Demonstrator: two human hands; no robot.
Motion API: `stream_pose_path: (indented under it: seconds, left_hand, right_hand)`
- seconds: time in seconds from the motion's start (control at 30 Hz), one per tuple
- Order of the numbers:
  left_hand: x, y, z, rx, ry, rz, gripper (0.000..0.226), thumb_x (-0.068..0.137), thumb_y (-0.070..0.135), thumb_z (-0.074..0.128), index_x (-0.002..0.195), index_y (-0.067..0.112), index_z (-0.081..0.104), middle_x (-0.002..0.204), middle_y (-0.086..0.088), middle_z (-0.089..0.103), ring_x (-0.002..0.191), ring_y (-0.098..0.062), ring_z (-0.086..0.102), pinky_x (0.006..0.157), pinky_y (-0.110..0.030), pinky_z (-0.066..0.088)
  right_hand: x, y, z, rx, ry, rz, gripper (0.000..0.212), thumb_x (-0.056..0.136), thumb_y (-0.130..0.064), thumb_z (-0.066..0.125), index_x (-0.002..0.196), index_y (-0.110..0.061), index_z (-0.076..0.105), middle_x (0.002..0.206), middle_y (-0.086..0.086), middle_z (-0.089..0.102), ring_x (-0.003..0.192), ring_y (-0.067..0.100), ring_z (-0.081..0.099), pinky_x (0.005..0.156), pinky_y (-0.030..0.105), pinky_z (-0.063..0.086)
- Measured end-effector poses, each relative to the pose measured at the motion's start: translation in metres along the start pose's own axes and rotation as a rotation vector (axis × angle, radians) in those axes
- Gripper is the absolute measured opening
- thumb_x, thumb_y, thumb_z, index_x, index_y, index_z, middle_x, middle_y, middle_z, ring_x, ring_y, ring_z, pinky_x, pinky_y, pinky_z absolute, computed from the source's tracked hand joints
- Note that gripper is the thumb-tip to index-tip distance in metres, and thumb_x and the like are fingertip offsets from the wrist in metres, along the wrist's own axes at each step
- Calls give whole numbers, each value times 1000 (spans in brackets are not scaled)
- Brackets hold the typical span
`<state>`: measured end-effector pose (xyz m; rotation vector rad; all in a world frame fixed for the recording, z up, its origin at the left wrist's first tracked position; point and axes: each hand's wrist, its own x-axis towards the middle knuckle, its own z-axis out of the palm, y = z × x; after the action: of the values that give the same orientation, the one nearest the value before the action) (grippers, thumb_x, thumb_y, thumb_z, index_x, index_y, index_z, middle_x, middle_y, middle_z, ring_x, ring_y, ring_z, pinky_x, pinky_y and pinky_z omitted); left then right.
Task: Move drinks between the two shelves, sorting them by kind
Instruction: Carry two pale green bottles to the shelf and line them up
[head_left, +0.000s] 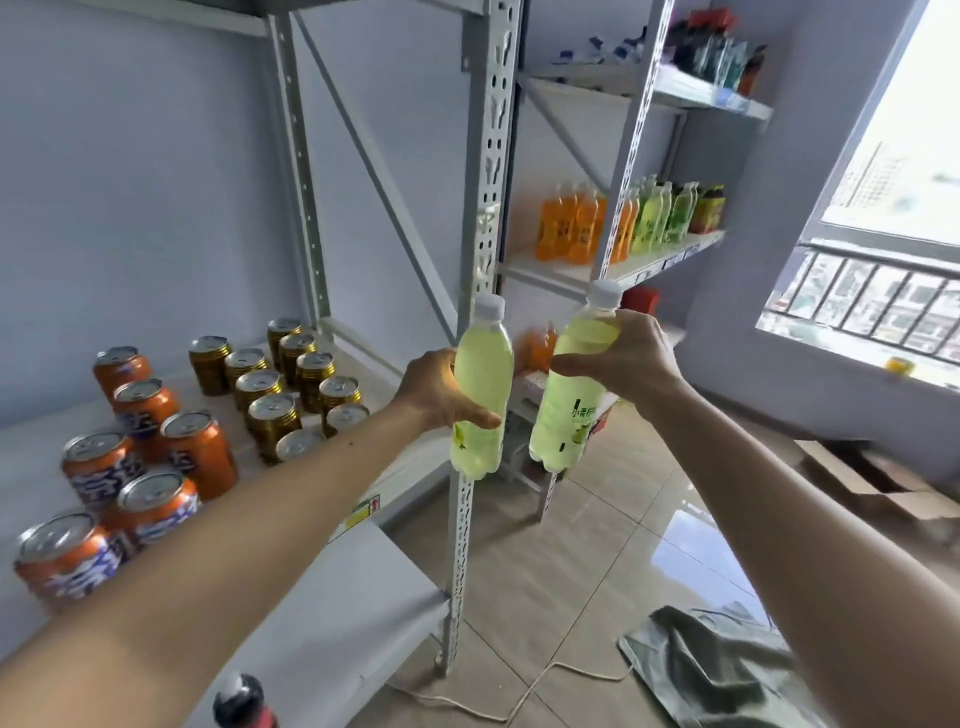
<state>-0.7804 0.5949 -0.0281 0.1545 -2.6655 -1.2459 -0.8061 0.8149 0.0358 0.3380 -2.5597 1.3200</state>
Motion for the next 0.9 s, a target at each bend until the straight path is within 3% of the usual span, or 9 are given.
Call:
stream_pose_path:
  seconds: [0.1,0.2,0.27,0.37,0.57,0.73,0.9]
  left_hand:
    - [28,12,29,-10,-29,0,76,43,35,95,108,16,63,104,0,70,97,-21,65,84,-35,56]
    - [59,23,53,9,-43,31,72,42,35,95,104,15,65,99,-1,70,94,-21,66,82,-36,57]
    - [81,33,69,15,-54,44,67,44,33,95,101,14,65,97,-2,70,92,-21,65,81,-36,57]
    - [111,47,89,27,-71,65,65,47,33,95,101,14,66,97,-2,70,90,-21,65,78,-33,56]
    - [185,76,136,22,-74,93,66,46,32,95,102,15,64,95,0,68,90,-20,64,75,-30,54]
    - [247,95,181,-5,-58,73,71,44,35,95,105,19,62,95,3,67,92,-19,64,82,-35,56]
    - [314,126,229,-6,-32,28,66,44,34,95,100,14,64,95,-1,70,91,-21,66,80,-37,57]
  right_hand:
    - [27,23,-12,-14,10,15,44,55,-26,92,91,-22,67,84,-3,65,84,18,64,73,34,55]
    - [57,46,-22,-19,0,41,47,57,-29,92,96,-19,68,86,-2,66,71,7,57,54,22,46]
    - [80,62,-29,-28,15,50,55,56,-32,92,104,-15,71,93,2,70,71,7,58,49,17,41]
    - [109,82,-41,-34,40,65,54,56,-33,92,103,-15,72,91,1,71,78,11,61,55,17,42]
    - [179,131,-66,-47,84,85,55,52,-37,92,99,-17,73,92,1,71,89,19,64,77,32,54]
    - [245,176,-85,-58,69,61,42,51,-40,90,86,-26,72,86,-3,71,90,19,66,80,38,56]
    - [318,225,-113,-70,43,37,45,53,-38,89,90,-20,72,89,0,72,87,18,66,80,40,57]
